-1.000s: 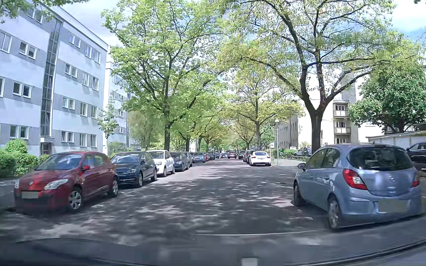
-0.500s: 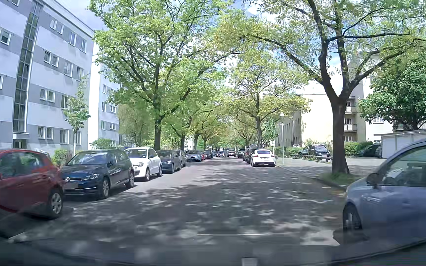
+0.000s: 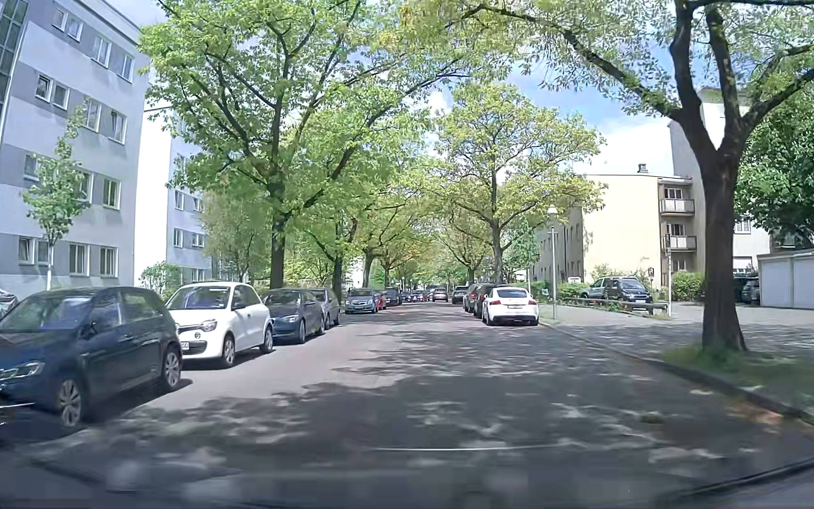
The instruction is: Follow the waypoints while adhering to traffic rules and regulations
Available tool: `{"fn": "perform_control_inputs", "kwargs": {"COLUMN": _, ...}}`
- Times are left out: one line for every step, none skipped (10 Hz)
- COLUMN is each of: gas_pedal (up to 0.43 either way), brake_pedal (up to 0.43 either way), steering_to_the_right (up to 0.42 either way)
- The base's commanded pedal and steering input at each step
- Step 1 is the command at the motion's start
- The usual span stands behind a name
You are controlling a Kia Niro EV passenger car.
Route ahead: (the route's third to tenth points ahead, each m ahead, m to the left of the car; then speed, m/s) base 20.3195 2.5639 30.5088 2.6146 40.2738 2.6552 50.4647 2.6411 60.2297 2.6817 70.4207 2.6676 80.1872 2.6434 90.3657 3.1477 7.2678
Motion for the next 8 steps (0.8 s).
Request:
{"fn": "perform_control_inputs", "kwargs": {"gas_pedal": 0.299, "brake_pedal": 0.018, "steering_to_the_right": 0.005}}
{"fn": "perform_control_inputs", "kwargs": {"gas_pedal": 0.299, "brake_pedal": 0.018, "steering_to_the_right": 0.004}}
{"fn": "perform_control_inputs", "kwargs": {"gas_pedal": 0.299, "brake_pedal": 0.018, "steering_to_the_right": 0.004}}
{"fn": "perform_control_inputs", "kwargs": {"gas_pedal": 0.299, "brake_pedal": 0.018, "steering_to_the_right": 0.006}}
{"fn": "perform_control_inputs", "kwargs": {"gas_pedal": 0.299, "brake_pedal": 0.018, "steering_to_the_right": 0.007}}
{"fn": "perform_control_inputs", "kwargs": {"gas_pedal": 0.299, "brake_pedal": 0.018, "steering_to_the_right": 0.007}}
{"fn": "perform_control_inputs", "kwargs": {"gas_pedal": 0.299, "brake_pedal": 0.018, "steering_to_the_right": 0.006}}
{"fn": "perform_control_inputs", "kwargs": {"gas_pedal": 0.299, "brake_pedal": 0.018, "steering_to_the_right": 0.004}}
